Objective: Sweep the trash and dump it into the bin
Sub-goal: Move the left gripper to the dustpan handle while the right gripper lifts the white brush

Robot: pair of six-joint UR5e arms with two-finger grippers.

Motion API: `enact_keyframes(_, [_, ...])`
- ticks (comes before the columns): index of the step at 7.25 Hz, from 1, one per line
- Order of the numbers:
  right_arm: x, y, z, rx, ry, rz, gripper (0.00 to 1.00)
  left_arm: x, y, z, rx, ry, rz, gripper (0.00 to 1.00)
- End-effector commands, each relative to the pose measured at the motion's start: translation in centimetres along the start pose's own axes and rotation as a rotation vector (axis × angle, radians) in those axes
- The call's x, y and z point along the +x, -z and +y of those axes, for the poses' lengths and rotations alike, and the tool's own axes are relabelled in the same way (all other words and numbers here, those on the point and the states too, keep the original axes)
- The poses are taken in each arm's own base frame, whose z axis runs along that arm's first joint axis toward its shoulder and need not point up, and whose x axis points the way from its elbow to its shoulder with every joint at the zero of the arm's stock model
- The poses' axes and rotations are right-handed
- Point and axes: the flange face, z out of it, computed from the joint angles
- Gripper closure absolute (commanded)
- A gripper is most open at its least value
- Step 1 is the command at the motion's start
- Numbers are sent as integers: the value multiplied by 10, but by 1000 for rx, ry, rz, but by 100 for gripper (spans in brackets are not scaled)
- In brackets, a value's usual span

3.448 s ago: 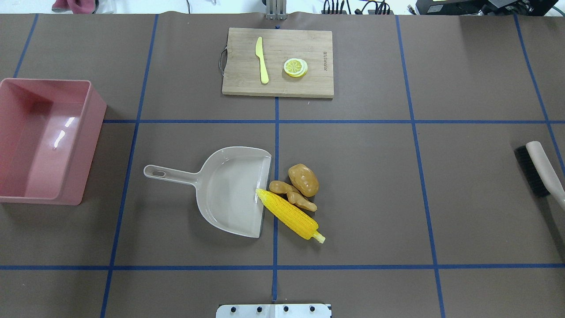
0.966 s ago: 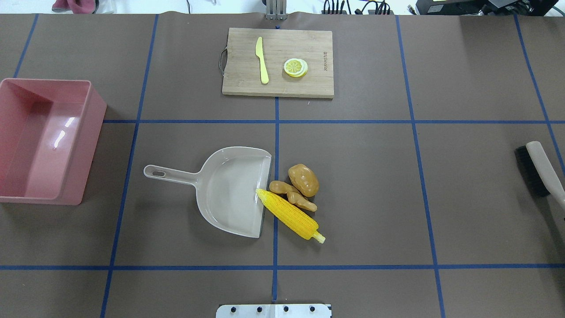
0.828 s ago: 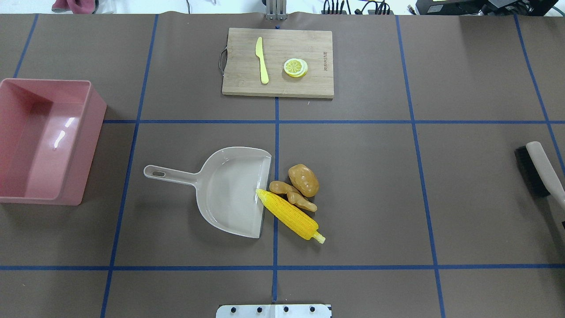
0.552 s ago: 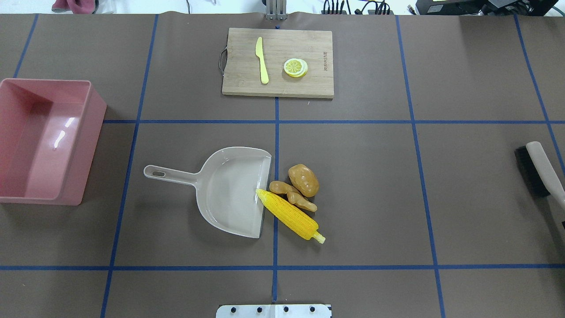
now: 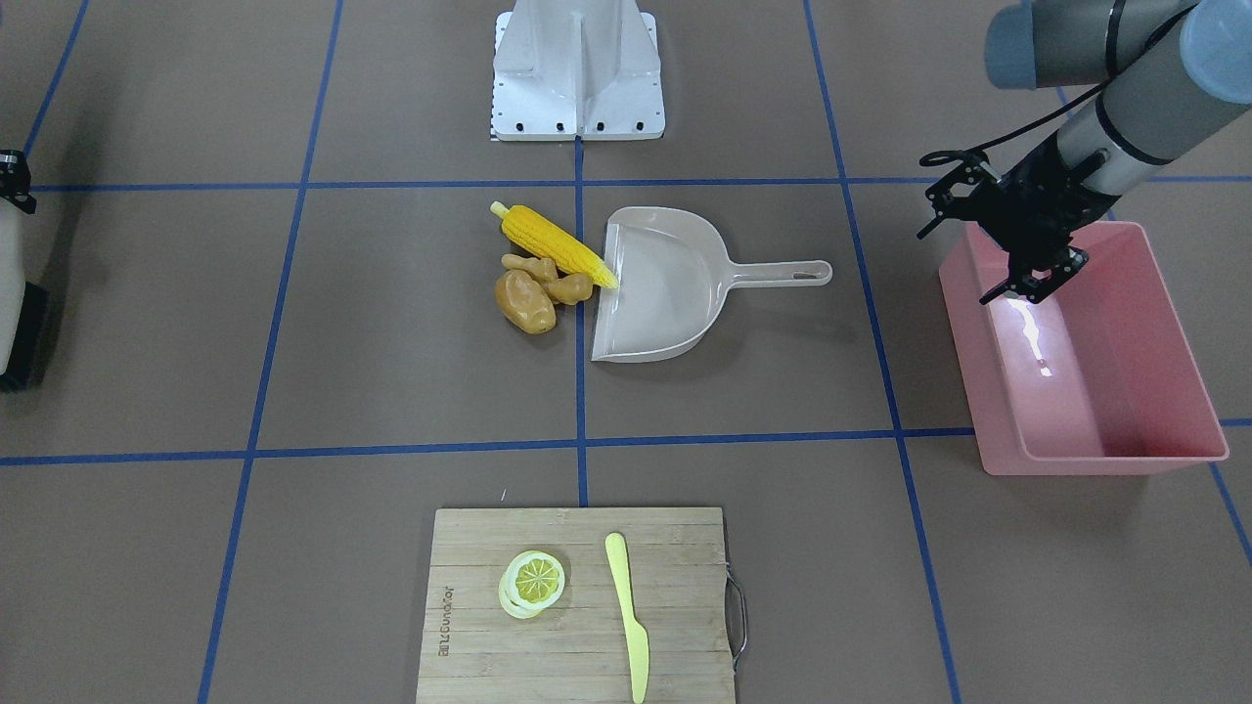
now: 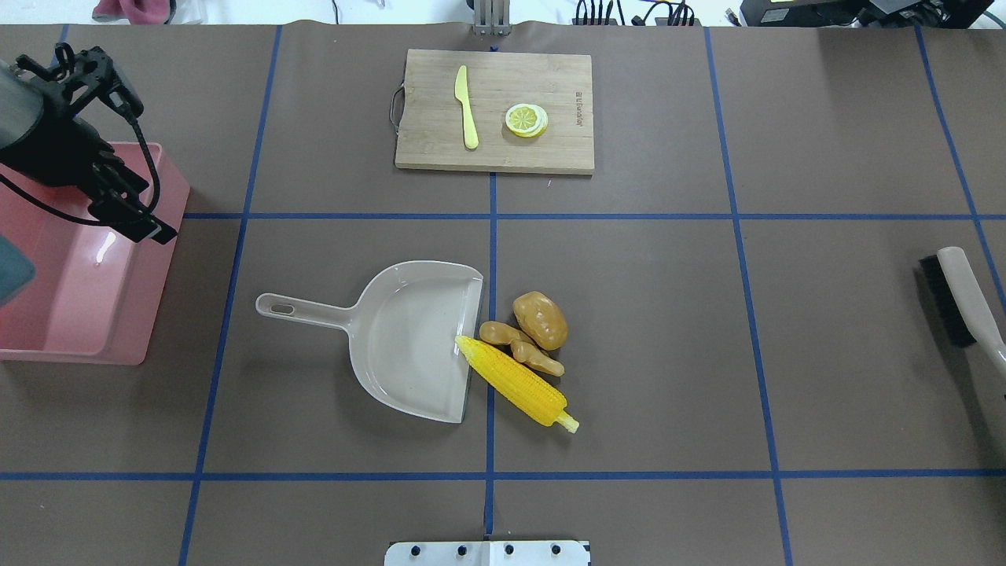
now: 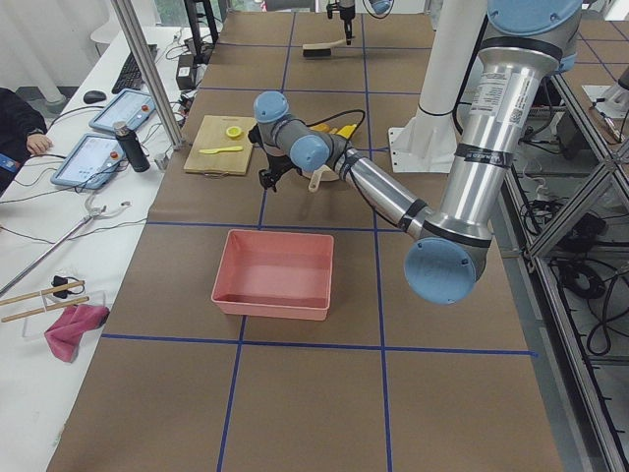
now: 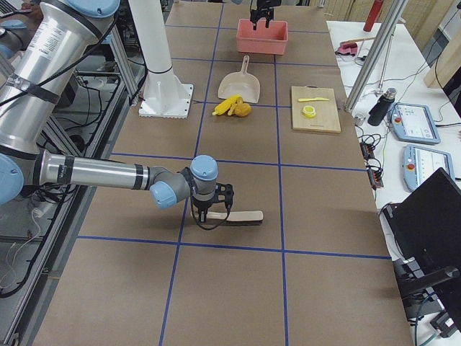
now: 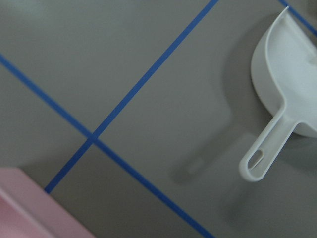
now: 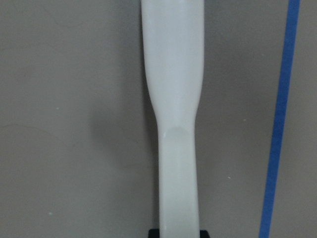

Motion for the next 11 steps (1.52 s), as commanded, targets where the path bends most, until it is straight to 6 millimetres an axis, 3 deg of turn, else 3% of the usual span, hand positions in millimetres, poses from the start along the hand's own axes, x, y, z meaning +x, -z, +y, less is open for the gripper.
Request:
enact_keyframes(1, [-78,44,-19,-13,36,-6,100,26,-9,-17,32,-89,23,2])
enact_keyframes(2, [-125,56,-37,-12,69,-22,100,45,-11,-19,98,-186,26,2])
enact_keyframes(3, [-175,60,-52,-18,30,-46,100,69,-30,-20,112,-251,64,2])
enact_keyframes(4, [-225,52,-59,-34,2,-66,100,112,-32,-33,152,-354,110,1])
enact_keyframes(6, [-307,48,-66,-38,-52,-88,100,130,-39,-26,161,-524,128,1])
enact_keyframes(7, [-348,46,-63,-50,-70,-101,100,141,-40,-44,213,-770,65,1])
enact_keyframes(8, [-376,37,-55,-56,-62,-102,100,140,-40,-42,243,-827,55,2])
enact_keyframes(10, [-399,38,-52,-55,-42,-112,100,96,-98,-18,266,-840,48,2])
enact_keyframes(11, [-411,35,-44,-67,-50,-118,100,92,-121,-12,280,-835,54,2])
